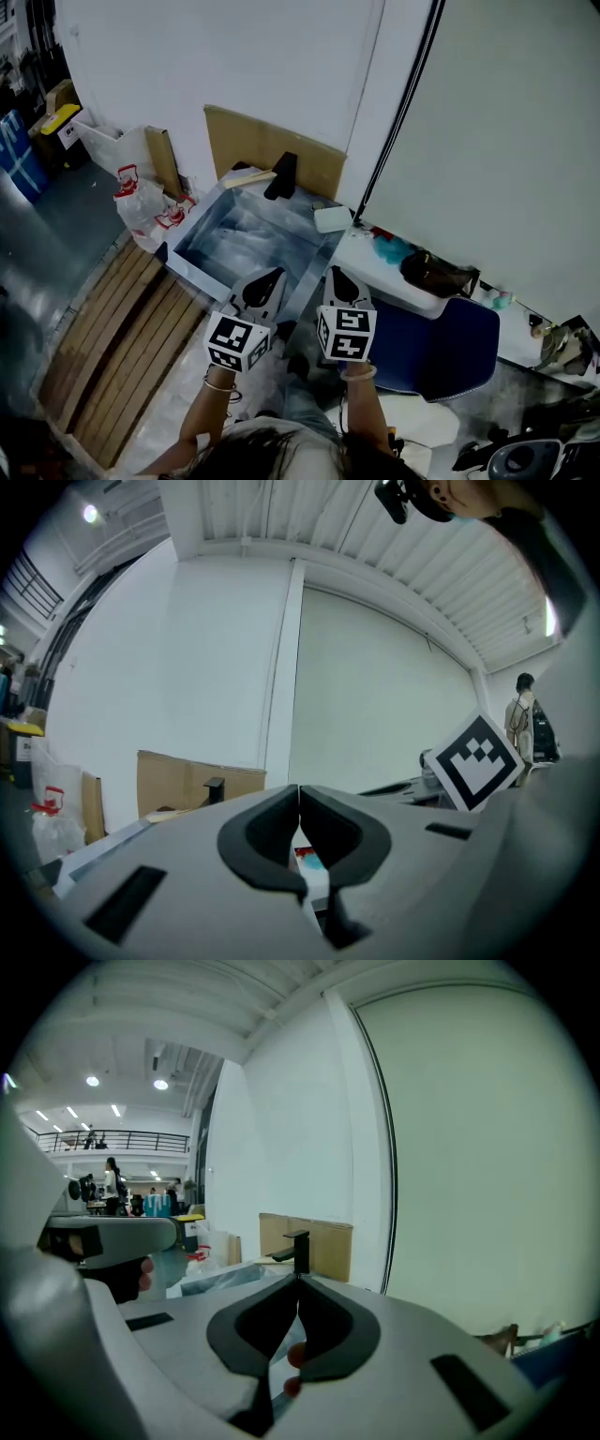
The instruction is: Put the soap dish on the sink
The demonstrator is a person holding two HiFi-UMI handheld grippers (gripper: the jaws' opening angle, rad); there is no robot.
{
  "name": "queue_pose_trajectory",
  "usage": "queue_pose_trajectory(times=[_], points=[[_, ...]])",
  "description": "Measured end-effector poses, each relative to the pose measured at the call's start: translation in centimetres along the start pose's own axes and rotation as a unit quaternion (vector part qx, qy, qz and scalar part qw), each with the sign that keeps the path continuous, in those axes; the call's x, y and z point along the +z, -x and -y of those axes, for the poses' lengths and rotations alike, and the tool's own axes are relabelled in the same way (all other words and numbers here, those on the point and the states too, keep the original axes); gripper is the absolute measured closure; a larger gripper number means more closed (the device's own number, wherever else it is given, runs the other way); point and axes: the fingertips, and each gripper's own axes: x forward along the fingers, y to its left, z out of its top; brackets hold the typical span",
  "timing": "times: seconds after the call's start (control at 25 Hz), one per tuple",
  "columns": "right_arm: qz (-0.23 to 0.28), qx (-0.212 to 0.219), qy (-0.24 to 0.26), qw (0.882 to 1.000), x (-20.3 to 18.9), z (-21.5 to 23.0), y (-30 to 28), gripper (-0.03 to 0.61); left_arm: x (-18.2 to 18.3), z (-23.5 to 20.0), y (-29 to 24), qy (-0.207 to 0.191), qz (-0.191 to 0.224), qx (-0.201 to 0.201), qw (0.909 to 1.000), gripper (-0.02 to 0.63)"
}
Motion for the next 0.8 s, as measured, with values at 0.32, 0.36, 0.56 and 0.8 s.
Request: queue_pose_trajectory(times=[0.32,0.36,0.56,0.8], points=[[0.029,-0.006,0.002,1.0,1.1,-2.4,5.3,0.552,1.4,1.4,4.4,-0.005,0.016,0.002,0.9999,0.604],[0.032,-0.007,0.001,0.999,1.2,-2.6,5.9,0.552,1.5,1.6,4.8,-0.006,0.018,0.002,0.9998,0.604],[0.046,-0.007,0.003,0.999,1.7,-3.8,8.4,0.552,2.1,2.7,6.8,-0.009,0.026,0.0,0.9996,0.604],[0.054,-0.006,-0.011,0.998,1.1,-4.8,10.8,0.552,2.8,4.2,9.3,-0.011,0.039,-0.006,0.9992,0.604]])
